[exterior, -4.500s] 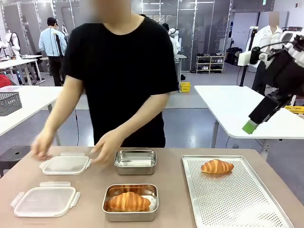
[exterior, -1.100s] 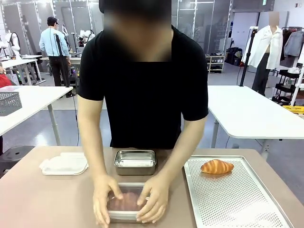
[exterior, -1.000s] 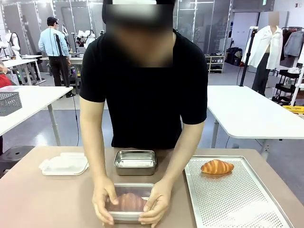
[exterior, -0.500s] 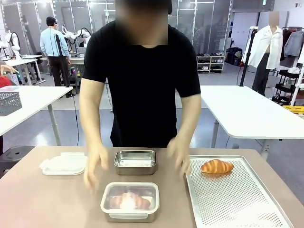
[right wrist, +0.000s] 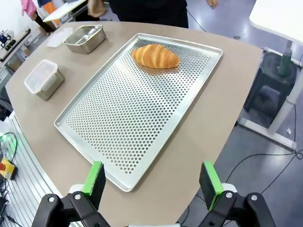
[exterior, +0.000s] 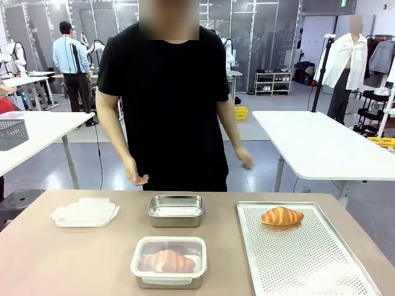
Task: Place the bread into the airtight container.
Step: Pick up a Butter Roll and place it into an empty Airtight Container.
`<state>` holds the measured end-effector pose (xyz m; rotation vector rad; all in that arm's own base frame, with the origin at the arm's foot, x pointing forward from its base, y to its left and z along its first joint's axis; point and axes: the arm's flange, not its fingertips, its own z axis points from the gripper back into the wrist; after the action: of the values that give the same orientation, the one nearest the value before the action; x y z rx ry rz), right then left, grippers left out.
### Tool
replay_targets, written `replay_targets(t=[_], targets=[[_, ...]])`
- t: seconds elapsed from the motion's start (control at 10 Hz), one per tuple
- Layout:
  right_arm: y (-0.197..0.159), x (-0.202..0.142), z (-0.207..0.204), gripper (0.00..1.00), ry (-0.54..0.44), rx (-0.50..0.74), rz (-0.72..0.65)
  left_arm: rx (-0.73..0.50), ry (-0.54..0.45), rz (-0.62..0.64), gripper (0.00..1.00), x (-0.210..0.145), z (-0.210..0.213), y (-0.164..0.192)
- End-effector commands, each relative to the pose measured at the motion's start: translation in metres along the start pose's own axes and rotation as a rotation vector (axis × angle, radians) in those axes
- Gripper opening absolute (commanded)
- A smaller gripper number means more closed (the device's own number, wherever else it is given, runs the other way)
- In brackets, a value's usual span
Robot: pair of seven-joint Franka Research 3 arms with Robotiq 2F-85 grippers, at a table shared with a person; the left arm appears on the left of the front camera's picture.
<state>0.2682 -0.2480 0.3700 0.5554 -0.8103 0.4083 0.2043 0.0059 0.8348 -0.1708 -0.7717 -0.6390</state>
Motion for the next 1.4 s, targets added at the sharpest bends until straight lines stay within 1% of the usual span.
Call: replay_targets(t=[0.0,0.3,0.4,0.5,0.6,0.7,0.9,1.0,1.2,1.3], targets=[[-0.004,0.000,0.000,1.00,-0.016,0.000,0.016,-0.006,-0.002,-0.006,1.00,0.001,0.001,-0.001],[-0.004,0.000,0.000,1.00,-0.016,0.000,0.016,-0.006,-0.002,-0.006,1.00,0.001,0.001,-0.001],[0.000,0.000,0.000,1.00,0.000,0.000,-0.002,-0.006,-0.002,-0.006,1.00,0.001,0.001,-0.001],[0.008,0.022,0.000,1.00,0.035,-0.003,0.110,-0.006,-0.002,-0.006,1.00,0.001,0.001,-0.001],[0.017,0.052,-0.007,1.00,0.109,-0.008,0.220,-0.006,-0.002,-0.006,1.00,0.001,0.001,-0.001],[0.022,0.080,-0.018,1.00,0.186,-0.023,0.293,-0.006,-0.002,-0.006,1.00,0.001,0.001,-0.001],[0.037,0.133,-0.052,1.00,0.350,-0.001,0.489,-0.006,-0.002,-0.006,1.00,0.001,0.001,-0.001],[0.047,0.158,-0.075,1.00,0.427,0.012,0.615,-0.006,-0.002,-0.006,1.00,0.001,0.001,-0.001],[0.075,0.193,-0.116,1.00,0.536,-0.001,0.854,-0.006,-0.002,-0.006,1.00,0.001,0.001,-0.001],[0.085,0.206,-0.136,1.00,0.573,-0.015,0.953,-0.006,-0.002,-0.006,1.00,0.001,0.001,-0.001]])
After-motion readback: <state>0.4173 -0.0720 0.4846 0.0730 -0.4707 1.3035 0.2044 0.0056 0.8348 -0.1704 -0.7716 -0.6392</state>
